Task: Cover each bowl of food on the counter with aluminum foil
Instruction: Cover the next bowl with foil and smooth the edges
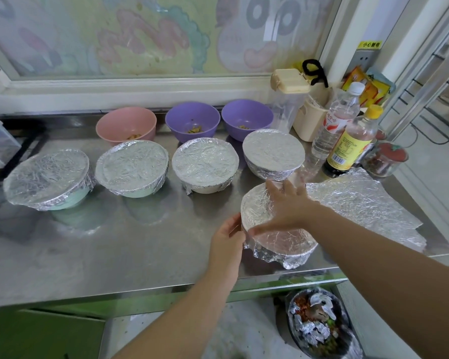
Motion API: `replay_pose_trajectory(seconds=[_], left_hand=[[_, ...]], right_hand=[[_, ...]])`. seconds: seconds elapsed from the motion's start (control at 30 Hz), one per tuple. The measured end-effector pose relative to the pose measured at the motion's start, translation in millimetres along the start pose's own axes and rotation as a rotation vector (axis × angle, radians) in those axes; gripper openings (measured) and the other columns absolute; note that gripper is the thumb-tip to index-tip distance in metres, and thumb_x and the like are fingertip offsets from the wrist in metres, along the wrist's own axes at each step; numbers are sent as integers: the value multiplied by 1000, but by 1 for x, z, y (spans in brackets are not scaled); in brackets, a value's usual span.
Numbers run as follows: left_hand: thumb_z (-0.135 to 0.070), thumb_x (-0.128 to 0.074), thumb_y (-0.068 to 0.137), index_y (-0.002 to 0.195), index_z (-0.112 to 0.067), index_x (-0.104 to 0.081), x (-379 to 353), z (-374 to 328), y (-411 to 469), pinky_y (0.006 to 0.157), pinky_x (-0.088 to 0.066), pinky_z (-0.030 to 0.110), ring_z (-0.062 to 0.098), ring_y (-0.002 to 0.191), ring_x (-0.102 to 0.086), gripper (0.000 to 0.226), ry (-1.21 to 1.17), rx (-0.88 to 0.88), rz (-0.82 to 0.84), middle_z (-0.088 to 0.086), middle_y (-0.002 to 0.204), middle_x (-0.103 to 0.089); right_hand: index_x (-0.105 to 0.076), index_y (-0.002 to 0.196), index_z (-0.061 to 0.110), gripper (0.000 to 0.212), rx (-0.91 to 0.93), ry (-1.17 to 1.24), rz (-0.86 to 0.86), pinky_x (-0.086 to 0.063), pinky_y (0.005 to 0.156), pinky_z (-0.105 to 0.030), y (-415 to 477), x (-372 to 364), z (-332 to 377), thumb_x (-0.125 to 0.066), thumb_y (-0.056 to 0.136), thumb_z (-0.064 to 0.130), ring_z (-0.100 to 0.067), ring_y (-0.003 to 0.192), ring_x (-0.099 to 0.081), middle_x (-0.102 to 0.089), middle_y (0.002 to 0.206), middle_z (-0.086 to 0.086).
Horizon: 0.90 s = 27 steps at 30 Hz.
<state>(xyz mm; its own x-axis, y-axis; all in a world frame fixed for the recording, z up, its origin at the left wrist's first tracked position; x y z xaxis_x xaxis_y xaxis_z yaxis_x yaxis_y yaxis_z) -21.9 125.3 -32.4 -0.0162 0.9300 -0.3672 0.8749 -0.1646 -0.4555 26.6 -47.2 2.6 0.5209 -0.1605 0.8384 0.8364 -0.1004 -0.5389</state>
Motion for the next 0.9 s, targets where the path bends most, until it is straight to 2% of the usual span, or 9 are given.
replay_pose_trajectory(seconds=[0.1, 0.2, 0.3, 0.37, 0.47, 0.57, 0.63, 0.73, 0.9], left_hand=[[9, -67, 85, 125, -14, -65, -2, -2, -4, 95, -54, 32, 18, 110, -68, 47, 75, -78, 50, 1, 114, -74], [-2, -73, 85, 128, -13, -64, 2, 1, -5, 92, -56, 27, 9, 107, -69, 46, 214, -143, -4, -4, 114, -74], [-16, -75, 87, 121, -14, -69, 7, 2, -7, 88, -57, 26, 2, 96, -70, 34, 390, -210, -99, -7, 105, -76], [-22, -74, 88, 111, -15, -71, 9, 0, -10, 75, -54, 13, -4, 85, -68, 24, 490, -229, -169, -9, 96, -75], [-20, -73, 88, 101, -15, -73, 11, -2, -11, 64, -46, 8, -7, 76, -65, 14, 560, -243, -234, -9, 88, -73], [-20, -72, 88, 94, -20, -72, 11, -1, -11, 69, -53, 24, -1, 76, -65, 6, 604, -221, -280, -10, 83, -71], [-22, -72, 89, 91, -22, -69, 10, -1, -13, 70, -55, 27, 2, 76, -65, 4, 641, -230, -292, -10, 81, -70], [-18, -71, 89, 88, -22, -65, 7, -2, -15, 61, -47, 13, 0, 72, -63, 7, 689, -281, -299, -9, 79, -68], [-12, -69, 90, 92, -19, -66, 5, -6, -19, 63, -44, 8, -2, 74, -62, 8, 655, -271, -290, -11, 80, -68]], right_hand=[[29, 149, 46, 167, 11, -4, 18, -12, 113, -79, 2, -4, 1, -41, 12, 111, -50, 149, 18, 21, 167, -11], [29, 150, 46, 170, 7, -35, 20, -11, 115, -75, 6, -2, 1, -41, 10, 112, -49, 150, 16, 20, 166, -14], [28, 150, 46, 170, 0, -38, 25, -10, 115, -75, 7, -3, 3, -39, 8, 111, -49, 150, 16, 21, 166, -13], [27, 150, 46, 171, -4, -29, 29, -10, 114, -76, 6, -3, 3, -39, 6, 111, -50, 150, 17, 21, 166, -12], [28, 150, 45, 170, -7, -40, 26, -10, 115, -75, 9, -4, 2, -41, 9, 111, -46, 151, 17, 19, 167, -12], [28, 150, 44, 170, -10, -57, 18, -9, 116, -73, 15, -7, 1, -42, 12, 112, -41, 153, 17, 16, 168, -12], [28, 150, 43, 170, -11, -61, 16, -9, 116, -73, 16, -8, 0, -43, 13, 112, -41, 153, 17, 16, 167, -13], [28, 150, 44, 169, -14, -55, 17, -9, 116, -74, 14, -7, 1, -43, 12, 111, -42, 152, 17, 17, 167, -12], [27, 150, 45, 169, -16, -45, 19, -9, 115, -74, 13, -6, 2, -43, 11, 111, -45, 151, 18, 18, 167, -12]])
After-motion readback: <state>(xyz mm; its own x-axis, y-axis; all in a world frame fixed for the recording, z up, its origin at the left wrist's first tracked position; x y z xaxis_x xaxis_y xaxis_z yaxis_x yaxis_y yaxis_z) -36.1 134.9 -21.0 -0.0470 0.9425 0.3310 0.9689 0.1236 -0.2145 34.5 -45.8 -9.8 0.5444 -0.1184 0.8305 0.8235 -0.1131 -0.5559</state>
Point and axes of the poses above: each hand's wrist, its own y-axis towards the middle knuckle, its own x-axis out of the back of the hand, z = x × y, the point moved 6 cm from there along y, towards the middle knuckle
